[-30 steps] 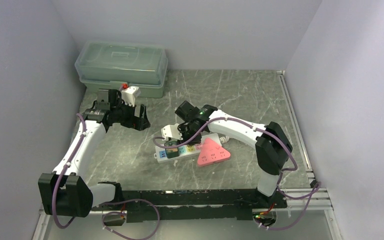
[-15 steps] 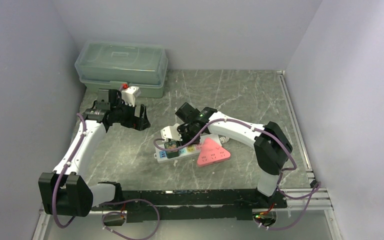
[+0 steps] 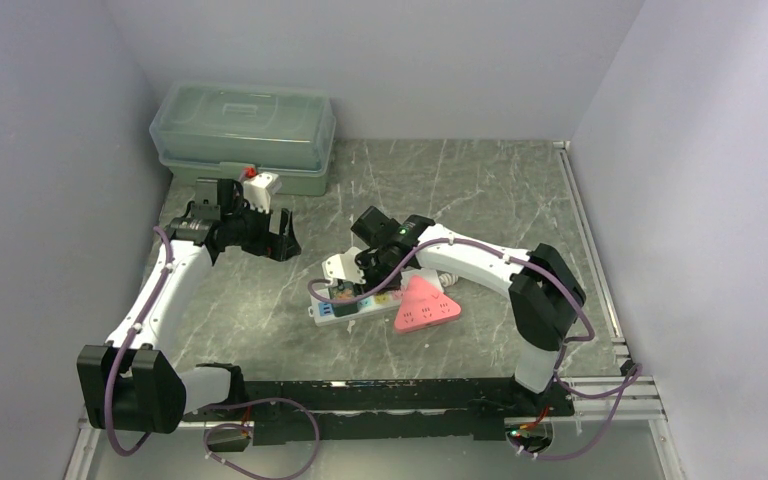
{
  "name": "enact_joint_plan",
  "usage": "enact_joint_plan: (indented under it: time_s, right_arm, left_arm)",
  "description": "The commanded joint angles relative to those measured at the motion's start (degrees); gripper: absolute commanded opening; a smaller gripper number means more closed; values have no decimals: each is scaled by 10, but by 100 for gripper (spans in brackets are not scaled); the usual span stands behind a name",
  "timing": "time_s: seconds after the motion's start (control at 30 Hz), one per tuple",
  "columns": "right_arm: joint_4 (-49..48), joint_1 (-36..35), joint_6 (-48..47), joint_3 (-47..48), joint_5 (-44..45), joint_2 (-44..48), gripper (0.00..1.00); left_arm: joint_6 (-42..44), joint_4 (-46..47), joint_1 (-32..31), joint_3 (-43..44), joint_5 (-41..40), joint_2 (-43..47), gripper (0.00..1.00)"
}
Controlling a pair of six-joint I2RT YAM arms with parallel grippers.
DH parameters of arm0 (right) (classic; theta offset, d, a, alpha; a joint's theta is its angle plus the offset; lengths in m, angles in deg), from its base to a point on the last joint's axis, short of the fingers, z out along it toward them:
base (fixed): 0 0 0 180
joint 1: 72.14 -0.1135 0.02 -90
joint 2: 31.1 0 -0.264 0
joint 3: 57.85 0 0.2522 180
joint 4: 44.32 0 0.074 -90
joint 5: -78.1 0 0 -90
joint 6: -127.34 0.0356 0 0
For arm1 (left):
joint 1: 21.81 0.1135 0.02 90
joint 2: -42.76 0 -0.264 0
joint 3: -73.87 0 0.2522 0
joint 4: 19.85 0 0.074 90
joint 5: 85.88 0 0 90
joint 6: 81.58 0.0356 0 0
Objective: Insert the plug
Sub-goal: Insert the plug into the socket.
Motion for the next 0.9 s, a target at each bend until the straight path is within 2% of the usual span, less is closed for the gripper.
enact_joint_plan:
  time_s: [0.0, 0.43, 0.87]
  right_arm:
    - [14, -4, -5, -7, -2, 24, 0]
    - [25, -9, -7, -1, 4, 18, 0]
    - [-31, -12, -4, -29, 17, 20, 0]
  left_arm:
    - [-6, 11, 2, -3, 17, 7, 100]
    - [-6, 13, 2, -5, 17, 9, 100]
    - [-4, 9, 2, -5, 18, 10, 100]
